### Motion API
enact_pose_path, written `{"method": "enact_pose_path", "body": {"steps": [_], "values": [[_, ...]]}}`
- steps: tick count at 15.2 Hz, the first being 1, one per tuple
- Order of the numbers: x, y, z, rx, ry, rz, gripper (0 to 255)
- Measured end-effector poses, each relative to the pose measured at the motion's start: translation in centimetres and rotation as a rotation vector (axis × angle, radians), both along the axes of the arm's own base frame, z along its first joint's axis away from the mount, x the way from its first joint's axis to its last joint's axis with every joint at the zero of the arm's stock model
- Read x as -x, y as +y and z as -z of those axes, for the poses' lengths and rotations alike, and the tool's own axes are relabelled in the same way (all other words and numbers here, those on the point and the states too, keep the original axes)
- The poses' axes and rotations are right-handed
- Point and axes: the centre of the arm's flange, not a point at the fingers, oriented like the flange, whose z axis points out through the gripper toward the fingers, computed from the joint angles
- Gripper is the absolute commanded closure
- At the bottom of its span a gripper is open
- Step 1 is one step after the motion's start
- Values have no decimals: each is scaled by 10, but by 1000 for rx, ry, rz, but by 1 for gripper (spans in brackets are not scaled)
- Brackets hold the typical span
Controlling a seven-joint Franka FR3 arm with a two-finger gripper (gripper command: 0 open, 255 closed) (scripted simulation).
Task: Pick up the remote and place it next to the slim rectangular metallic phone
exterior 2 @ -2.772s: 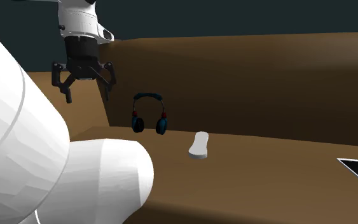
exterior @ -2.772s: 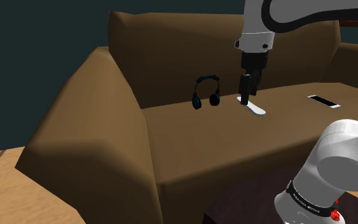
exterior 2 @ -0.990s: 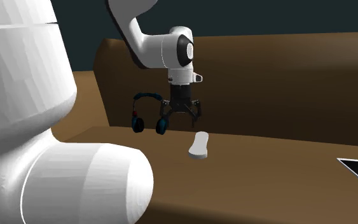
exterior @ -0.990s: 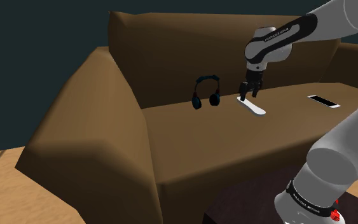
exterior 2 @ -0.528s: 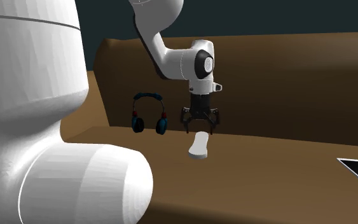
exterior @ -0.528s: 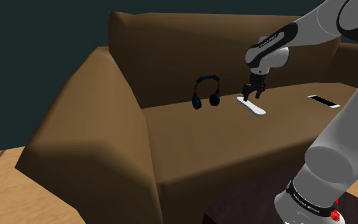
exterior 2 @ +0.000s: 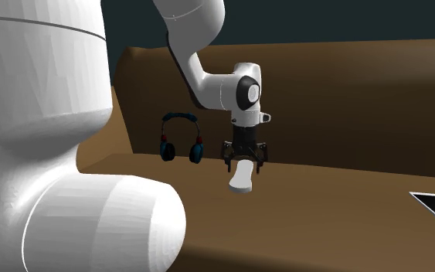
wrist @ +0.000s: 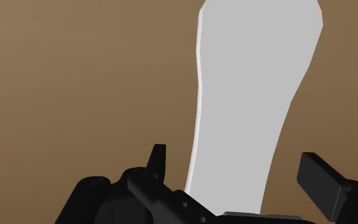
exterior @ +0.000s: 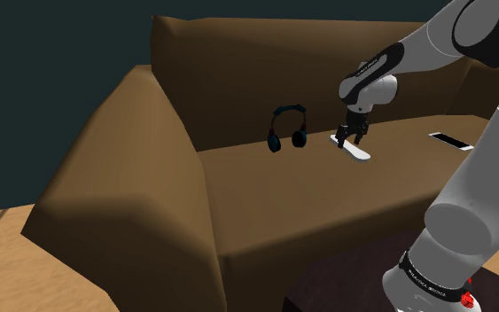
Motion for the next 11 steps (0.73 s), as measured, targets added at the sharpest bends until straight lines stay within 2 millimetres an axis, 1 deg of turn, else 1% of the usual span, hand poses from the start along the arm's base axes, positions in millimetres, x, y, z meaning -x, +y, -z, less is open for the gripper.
{"method": "enact_pose_path", "body": {"steps": [6, 7, 11], "values": [[0, 0, 2, 0, 0, 0, 0], [0, 0, 2, 0, 0, 0, 255], [0, 0, 2, 0, 0, 0, 255]]}}
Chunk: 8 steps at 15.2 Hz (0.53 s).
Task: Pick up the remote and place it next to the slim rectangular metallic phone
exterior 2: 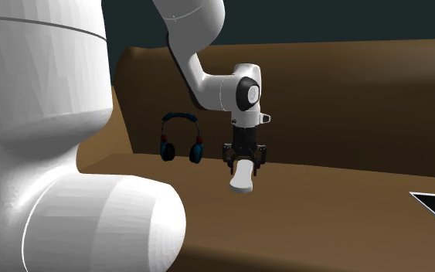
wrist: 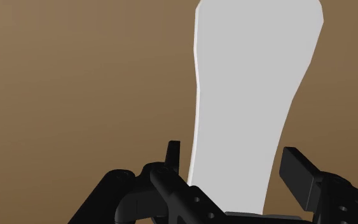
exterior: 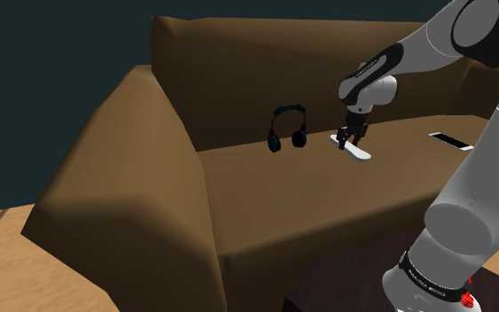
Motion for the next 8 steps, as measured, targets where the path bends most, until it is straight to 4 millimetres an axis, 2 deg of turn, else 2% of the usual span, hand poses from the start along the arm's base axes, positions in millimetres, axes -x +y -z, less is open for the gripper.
{"method": "enact_pose_path", "body": {"steps": [6, 8], "values": [[0, 0, 0, 0, 0, 0, 255], [0, -1, -6, 0, 0, 0, 255]]}}
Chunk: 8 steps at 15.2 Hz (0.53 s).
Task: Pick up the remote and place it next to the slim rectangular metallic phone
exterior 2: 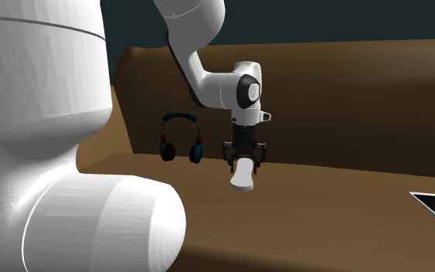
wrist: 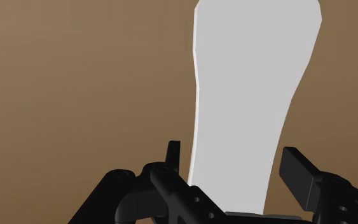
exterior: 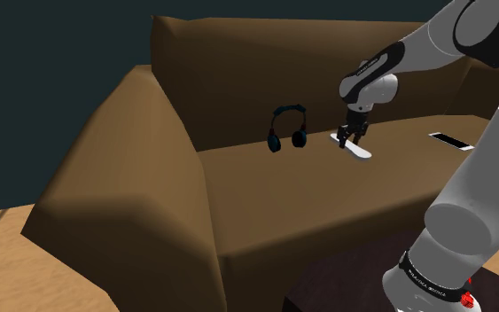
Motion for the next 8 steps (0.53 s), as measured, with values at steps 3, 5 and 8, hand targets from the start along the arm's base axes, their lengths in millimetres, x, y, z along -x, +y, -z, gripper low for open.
{"method": "enact_pose_path", "body": {"steps": [3, 5, 8], "values": [[0, 0, -16, 0, 0, 0, 255], [0, 1, -26, 0, -1, 0, 255], [0, 0, -41, 0, 0, 0, 255]]}}
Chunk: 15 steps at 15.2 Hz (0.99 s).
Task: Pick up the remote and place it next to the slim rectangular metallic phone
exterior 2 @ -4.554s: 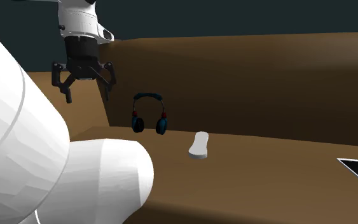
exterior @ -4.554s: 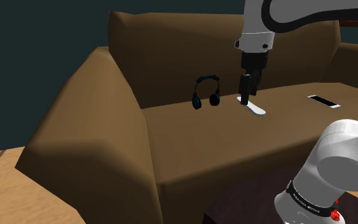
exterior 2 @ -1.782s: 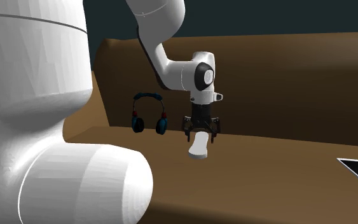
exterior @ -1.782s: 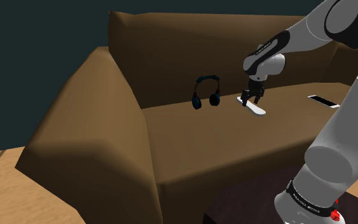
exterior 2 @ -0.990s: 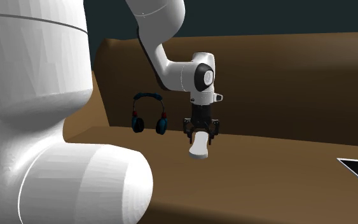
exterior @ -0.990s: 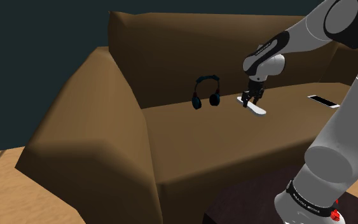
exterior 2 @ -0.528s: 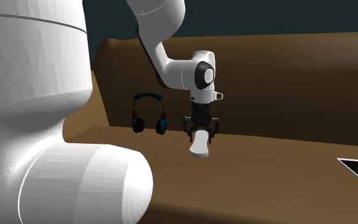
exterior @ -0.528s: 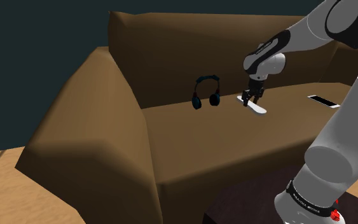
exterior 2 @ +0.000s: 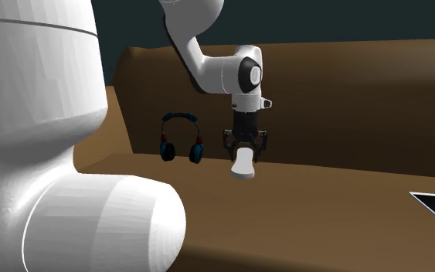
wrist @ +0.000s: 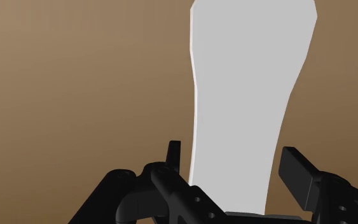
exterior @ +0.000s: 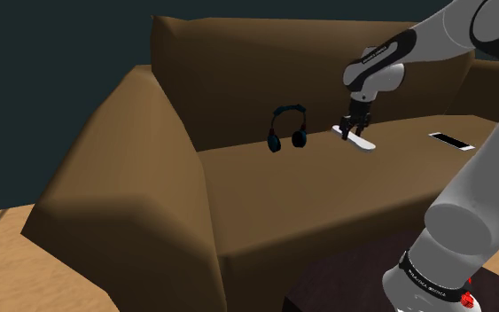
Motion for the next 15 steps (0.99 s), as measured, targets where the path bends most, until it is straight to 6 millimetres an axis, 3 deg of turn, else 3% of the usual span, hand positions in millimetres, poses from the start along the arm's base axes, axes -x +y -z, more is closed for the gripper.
{"method": "enact_pose_path", "body": {"steps": [8, 15], "values": [[3, -4, -38, 0, 0, 0, 255], [41, -80, -50, 0, 0, 2, 255]]}}
